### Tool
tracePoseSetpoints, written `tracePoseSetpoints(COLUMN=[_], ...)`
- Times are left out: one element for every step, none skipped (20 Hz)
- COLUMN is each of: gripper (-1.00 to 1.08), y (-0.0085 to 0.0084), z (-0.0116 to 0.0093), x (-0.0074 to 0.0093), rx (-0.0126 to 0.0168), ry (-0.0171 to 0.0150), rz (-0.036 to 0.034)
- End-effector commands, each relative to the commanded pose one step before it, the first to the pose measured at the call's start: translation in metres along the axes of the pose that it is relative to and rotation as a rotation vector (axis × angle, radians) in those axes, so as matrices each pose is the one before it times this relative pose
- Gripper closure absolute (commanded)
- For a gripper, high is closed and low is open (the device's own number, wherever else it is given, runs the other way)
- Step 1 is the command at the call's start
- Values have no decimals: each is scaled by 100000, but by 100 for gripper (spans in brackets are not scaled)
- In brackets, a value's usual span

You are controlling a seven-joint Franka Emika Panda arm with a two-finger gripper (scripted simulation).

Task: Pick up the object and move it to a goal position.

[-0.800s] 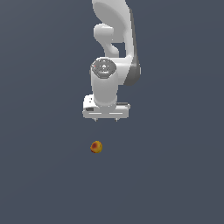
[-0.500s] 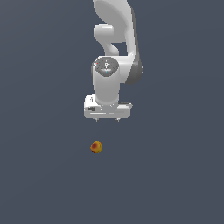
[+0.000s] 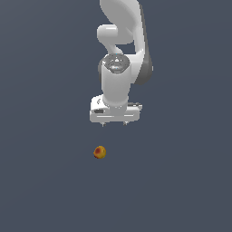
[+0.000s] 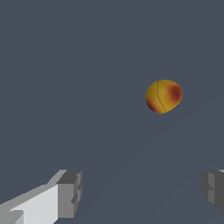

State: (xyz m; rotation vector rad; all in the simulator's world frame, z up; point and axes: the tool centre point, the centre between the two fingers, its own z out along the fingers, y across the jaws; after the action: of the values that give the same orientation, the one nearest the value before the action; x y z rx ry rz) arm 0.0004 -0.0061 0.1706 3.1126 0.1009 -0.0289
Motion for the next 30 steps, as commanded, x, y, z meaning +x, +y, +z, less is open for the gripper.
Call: tracePoseSetpoints(gripper=[-92, -92, -92, -92, -92, -92, -92, -92, -92, -92, -92, -92, -92, -92, -92, -92, -92, -92, -92, -92, -92, -92, -92, -92, -92, -92, -92, -92, -92, -92], y=[122, 82, 100, 118, 133, 145, 158, 169, 183, 195, 205, 215, 223, 231, 236, 240, 242, 233, 211, 189, 170, 151, 135, 119, 105, 93, 81, 70, 61, 51], z=[118, 85, 107, 128, 147, 163, 181, 199, 221, 243, 265, 287, 311, 336, 361, 386, 412, 421, 407, 389, 371, 351, 331, 311, 290, 268, 246, 224, 201, 178], x=[154, 112, 133, 154, 175, 200, 225, 248, 271, 295, 319, 344, 370, 395, 420, 445, 470, 474, 452, 428, 403, 377, 352, 327, 302, 277, 252, 227, 202, 178], rx=[90, 76, 92, 106, 118, 128, 138, 146, 154, 161, 165, 169, 170, 170, 169, 165, 160, 147, 128, 110, 95, 82, 70, 60, 52, 44, 38, 32, 27, 23], ry=[16, 17, 12, 9, 10, 16, 22, 24, 23, 23, 25, 27, 29, 32, 36, 40, 46, 50, 53, 54, 56, 57, 57, 57, 56, 55, 52, 49, 46, 42], rz=[1186, 878, 1064, 1244, 1415, 1584, 1759, 1923, 2102, 2278, 2453, 2630, 2807, 2984, 3158, 3331, 3497, 3513, 3343, 3151, 2962, 2772, 2586, 2400, 2215, 2033, 1852, 1671, 1493, 1314])
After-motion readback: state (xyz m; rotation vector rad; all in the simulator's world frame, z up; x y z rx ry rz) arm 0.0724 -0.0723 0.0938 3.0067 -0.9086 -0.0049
